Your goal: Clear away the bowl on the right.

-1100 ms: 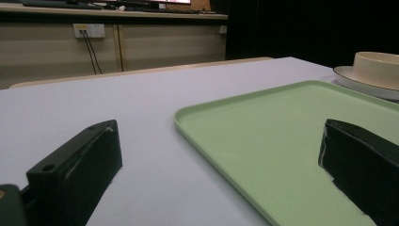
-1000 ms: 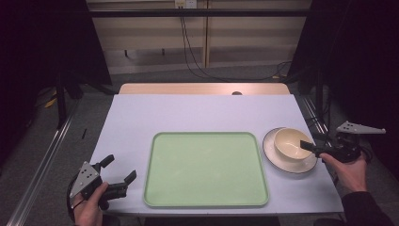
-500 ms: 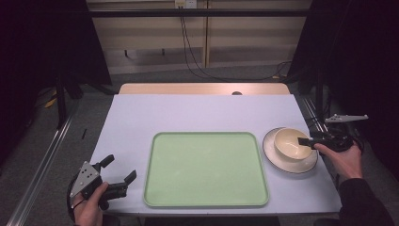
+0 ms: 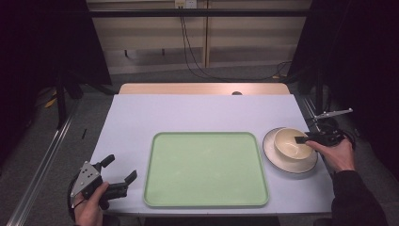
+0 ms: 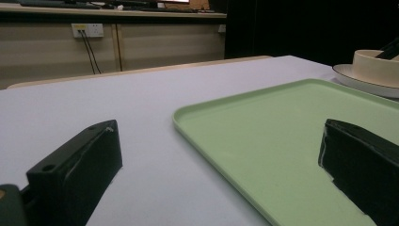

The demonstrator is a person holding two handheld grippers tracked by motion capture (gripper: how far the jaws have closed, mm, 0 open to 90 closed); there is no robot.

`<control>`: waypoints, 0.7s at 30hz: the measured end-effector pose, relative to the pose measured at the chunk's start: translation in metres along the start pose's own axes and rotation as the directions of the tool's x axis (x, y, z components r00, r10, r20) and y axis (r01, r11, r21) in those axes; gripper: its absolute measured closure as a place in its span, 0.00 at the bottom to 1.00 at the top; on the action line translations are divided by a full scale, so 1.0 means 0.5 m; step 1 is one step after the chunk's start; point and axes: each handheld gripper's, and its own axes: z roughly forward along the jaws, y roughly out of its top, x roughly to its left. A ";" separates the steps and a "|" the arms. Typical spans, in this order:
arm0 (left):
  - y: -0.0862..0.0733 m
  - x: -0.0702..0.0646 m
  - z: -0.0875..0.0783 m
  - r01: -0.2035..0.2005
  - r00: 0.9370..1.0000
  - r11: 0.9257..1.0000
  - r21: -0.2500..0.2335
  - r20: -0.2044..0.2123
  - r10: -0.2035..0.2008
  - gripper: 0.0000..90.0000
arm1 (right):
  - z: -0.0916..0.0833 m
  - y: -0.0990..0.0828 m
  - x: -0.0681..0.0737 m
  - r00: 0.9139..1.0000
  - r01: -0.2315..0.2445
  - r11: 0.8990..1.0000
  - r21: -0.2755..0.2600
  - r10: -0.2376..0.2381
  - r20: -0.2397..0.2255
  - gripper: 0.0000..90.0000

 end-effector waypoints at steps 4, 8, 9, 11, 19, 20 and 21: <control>0.000 0.000 0.001 0.001 1.000 1.000 0.002 0.005 -0.001 0.00 | 0.005 -0.010 -0.005 1.000 -0.010 1.000 0.026 0.010 -0.001 0.63; 0.000 -0.002 0.002 0.000 1.000 1.000 0.008 0.015 0.000 0.00 | 0.013 -0.016 -0.014 1.000 -0.018 0.998 0.060 0.019 -0.005 0.65; 0.000 -0.001 0.002 0.002 1.000 1.000 0.007 0.011 -0.002 0.00 | 0.016 -0.015 -0.013 1.000 -0.020 0.996 0.082 0.021 -0.006 0.68; 0.000 -0.001 0.002 0.001 1.000 1.000 0.005 0.002 -0.001 0.00 | 0.019 -0.014 -0.012 1.000 -0.016 0.995 0.096 0.015 0.007 0.71; 0.000 -0.002 0.002 0.011 1.000 1.000 -0.003 -0.001 -0.011 0.00 | 0.025 -0.010 -0.012 1.000 -0.017 0.992 0.125 0.018 -0.014 0.85; 0.000 -0.001 0.001 0.005 1.000 1.000 0.006 0.000 -0.005 0.00 | 0.027 -0.009 -0.010 1.000 -0.019 0.991 0.129 0.022 -0.022 0.87; -0.001 -0.001 0.001 0.001 1.000 1.000 0.012 0.008 -0.001 0.00 | 0.028 -0.009 -0.011 0.999 -0.019 0.991 0.129 0.023 -0.026 0.88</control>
